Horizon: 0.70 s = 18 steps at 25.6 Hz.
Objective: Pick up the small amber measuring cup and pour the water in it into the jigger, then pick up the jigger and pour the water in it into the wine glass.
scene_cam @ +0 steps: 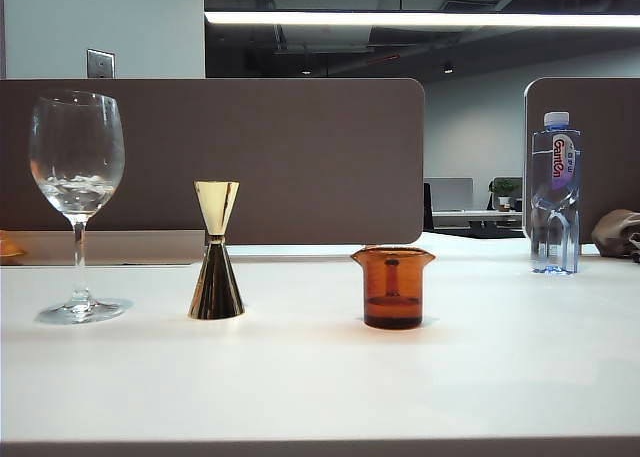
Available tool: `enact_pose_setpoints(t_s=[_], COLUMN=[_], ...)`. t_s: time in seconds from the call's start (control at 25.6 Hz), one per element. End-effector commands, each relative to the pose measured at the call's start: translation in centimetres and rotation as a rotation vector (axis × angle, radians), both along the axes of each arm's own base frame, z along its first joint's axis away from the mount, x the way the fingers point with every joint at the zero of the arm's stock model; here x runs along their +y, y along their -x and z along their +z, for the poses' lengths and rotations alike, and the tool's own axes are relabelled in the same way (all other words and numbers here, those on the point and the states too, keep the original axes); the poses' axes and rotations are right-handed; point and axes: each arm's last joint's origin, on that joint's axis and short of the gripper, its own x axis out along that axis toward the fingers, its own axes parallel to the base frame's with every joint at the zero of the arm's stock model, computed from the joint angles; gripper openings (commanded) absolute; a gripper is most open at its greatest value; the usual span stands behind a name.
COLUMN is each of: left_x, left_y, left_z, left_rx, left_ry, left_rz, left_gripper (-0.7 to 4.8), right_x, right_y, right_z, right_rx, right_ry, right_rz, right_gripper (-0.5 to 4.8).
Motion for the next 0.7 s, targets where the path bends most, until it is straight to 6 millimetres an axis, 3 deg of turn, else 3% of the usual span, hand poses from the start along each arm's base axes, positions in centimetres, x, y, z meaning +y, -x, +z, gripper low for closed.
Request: enact_pose_setpoints(t_s=[0.04, 0.7], left_x=[0.07, -0.09], left_y=[-0.03, 0.04], left_z=[0.11, 0.19], left_rx=[-0.013, -0.002], left_ry=[-0.002, 0.032], left_rz=[0.029, -0.025], left_gripper=[-0.02, -0.02], right_x=[-0.01, -0.01], right_y=[-0.05, -0.05], right_z=[-0.21, -0.21], right_rx=[0.004, 0.004], right_ry=[-0.003, -0.003], right_rz=[-0.003, -0.003], right_gripper=[0.00, 0.00])
